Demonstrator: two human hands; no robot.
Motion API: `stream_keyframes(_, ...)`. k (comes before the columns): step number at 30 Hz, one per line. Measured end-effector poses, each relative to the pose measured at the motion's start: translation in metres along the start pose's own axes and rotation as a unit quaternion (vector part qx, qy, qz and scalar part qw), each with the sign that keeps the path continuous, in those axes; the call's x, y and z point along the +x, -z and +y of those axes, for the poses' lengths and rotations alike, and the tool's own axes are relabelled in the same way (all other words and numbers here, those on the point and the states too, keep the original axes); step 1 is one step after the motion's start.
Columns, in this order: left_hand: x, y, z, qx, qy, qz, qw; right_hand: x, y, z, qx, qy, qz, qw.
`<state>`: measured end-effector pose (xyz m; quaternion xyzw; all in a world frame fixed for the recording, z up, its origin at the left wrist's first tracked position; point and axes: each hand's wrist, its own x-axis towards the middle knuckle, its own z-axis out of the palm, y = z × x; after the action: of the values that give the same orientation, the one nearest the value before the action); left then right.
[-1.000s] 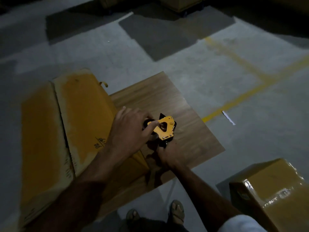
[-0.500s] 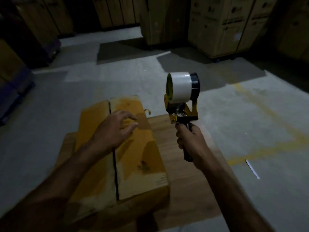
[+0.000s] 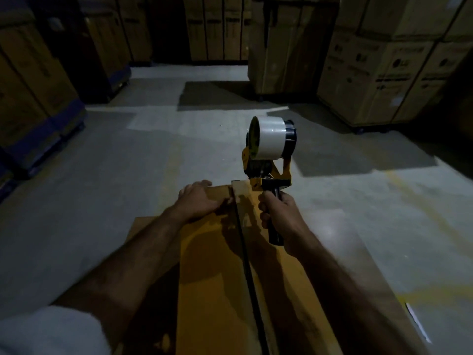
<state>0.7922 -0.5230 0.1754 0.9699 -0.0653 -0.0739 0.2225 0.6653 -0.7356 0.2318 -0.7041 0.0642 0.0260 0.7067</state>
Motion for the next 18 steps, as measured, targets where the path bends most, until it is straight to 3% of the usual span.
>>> stream_keyframes(10,-0.015,-0.013,-0.01,0.034,-0.052,0.019,0.998,0.026,-0.043,0.01,-0.058,-0.003,0.024,0.998)
stream_keyframes(14,-0.009,-0.003,-0.007,-0.164,-0.07,0.017,0.984,0.023,-0.049,0.02,-0.058,-0.008,0.014,0.998)
stream_keyframes(18,-0.002,0.001,0.008,-0.393,-0.083,-0.05,0.914,0.022,-0.05,0.019,-0.066,-0.009,0.009,0.998)
